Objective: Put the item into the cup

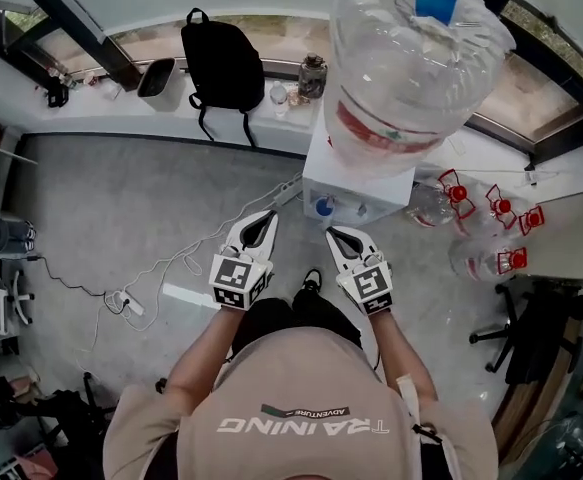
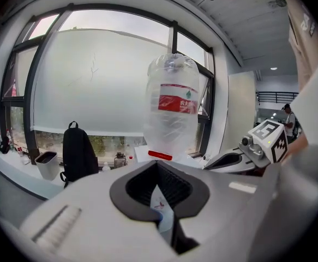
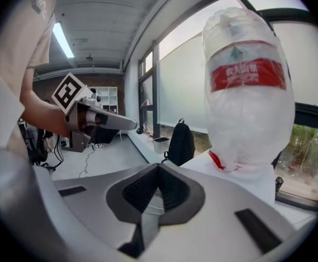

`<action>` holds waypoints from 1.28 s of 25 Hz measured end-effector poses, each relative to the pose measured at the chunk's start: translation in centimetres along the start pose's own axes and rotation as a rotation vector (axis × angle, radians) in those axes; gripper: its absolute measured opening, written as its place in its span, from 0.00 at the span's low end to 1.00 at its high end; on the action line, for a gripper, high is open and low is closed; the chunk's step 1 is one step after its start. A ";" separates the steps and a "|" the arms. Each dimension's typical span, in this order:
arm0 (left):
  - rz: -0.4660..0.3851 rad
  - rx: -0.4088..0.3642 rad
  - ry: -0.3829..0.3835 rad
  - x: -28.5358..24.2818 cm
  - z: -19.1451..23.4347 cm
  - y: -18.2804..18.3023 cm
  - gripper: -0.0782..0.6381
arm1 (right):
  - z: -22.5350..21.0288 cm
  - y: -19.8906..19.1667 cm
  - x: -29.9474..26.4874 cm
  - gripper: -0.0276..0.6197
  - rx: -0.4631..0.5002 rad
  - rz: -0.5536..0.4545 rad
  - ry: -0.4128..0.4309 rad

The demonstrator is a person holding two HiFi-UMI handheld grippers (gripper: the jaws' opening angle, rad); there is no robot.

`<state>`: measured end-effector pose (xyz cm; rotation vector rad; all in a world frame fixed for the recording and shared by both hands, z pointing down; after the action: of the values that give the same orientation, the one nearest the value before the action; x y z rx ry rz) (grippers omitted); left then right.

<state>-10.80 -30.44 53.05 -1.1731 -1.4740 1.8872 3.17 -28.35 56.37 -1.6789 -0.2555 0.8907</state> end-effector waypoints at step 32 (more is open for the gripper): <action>0.169 0.087 -0.058 -13.7 4.5 -21.4 0.12 | -6.0 -23.0 -16.2 0.06 -0.103 0.194 -0.088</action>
<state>-10.36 -36.92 77.99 -1.2458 -1.3439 2.0925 2.46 -35.12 84.28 -1.7834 -0.2029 1.1131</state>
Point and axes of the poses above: the fingertips, and each gripper's own axes: x backward along the fingers, z to its left, y out of its top, the point moved 3 cm from there along x, backward along the fingers, and after that the axes turned 4 degrees about -x, right-handed, at the moved point
